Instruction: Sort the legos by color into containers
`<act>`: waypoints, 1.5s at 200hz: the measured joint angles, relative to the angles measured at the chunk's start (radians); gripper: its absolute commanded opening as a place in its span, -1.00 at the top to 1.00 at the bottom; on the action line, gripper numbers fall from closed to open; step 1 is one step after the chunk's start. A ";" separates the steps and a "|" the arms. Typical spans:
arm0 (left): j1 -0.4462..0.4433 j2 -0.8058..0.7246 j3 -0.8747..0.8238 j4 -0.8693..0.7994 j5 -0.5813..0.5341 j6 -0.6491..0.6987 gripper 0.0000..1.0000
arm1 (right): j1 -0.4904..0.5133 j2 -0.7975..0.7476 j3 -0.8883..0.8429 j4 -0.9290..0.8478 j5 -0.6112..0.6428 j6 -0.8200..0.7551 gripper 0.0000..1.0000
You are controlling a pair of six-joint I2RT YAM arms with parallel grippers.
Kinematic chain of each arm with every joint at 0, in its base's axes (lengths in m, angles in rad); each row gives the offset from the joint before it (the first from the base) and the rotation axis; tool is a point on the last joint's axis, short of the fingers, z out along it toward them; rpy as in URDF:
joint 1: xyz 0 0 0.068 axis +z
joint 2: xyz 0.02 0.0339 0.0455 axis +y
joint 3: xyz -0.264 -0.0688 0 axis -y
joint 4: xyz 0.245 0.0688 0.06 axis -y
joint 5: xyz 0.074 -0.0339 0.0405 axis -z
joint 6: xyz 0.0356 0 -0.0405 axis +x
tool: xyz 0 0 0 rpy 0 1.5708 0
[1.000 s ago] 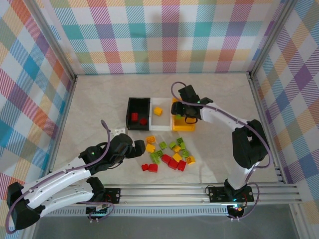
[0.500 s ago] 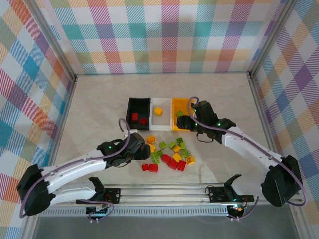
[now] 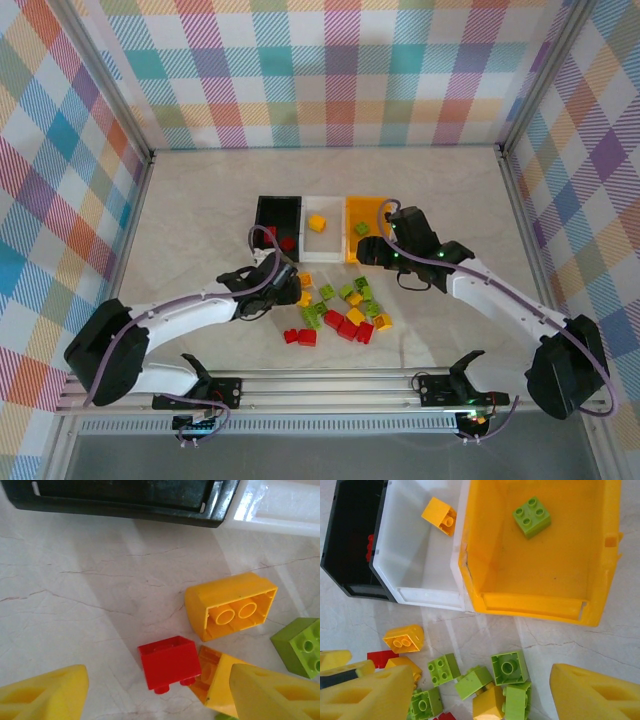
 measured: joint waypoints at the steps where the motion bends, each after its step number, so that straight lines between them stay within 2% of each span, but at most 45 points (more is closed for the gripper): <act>1: 0.000 0.002 0.000 0.002 0.001 0.000 -0.41 | 0.000 -0.001 0.000 0.000 0.000 0.000 -0.45; 38: 0.019 0.058 -0.002 0.060 0.013 0.014 -0.20 | 0.000 -0.013 0.000 -0.006 0.003 -0.006 -0.45; 53: 0.019 0.063 -0.009 0.075 0.012 0.016 -0.19 | 0.000 -0.014 0.000 -0.011 0.005 -0.006 -0.46; 96: 0.019 0.076 -0.036 0.103 0.009 0.016 0.02 | 0.000 -0.019 0.000 -0.014 0.011 -0.006 -0.46; 148: 0.019 0.085 -0.037 0.133 0.004 0.015 0.38 | 0.000 -0.022 -0.002 -0.015 0.018 -0.006 -0.46; 167: 0.019 0.059 -0.045 0.109 0.003 0.016 0.39 | 0.000 -0.032 -0.011 -0.015 0.022 -0.006 -0.46; 190: 0.020 -0.055 -0.032 0.016 -0.003 0.017 0.36 | 0.000 -0.046 -0.029 -0.013 0.022 -0.005 -0.46; 221: 0.061 -0.101 0.161 -0.097 -0.036 0.045 0.36 | 0.000 -0.055 -0.079 -0.002 0.021 -0.003 -0.46; 241: 0.135 -0.045 0.294 -0.110 -0.043 0.071 0.37 | 0.000 -0.055 -0.115 0.006 0.020 0.002 -0.46; 267: 0.227 0.109 0.412 -0.117 -0.045 0.096 0.37 | 0.000 -0.063 -0.158 0.017 0.013 0.010 -0.46; 300: 0.270 0.322 0.527 -0.146 -0.044 0.110 0.32 | 0.000 -0.094 -0.189 0.026 -0.017 0.023 -0.46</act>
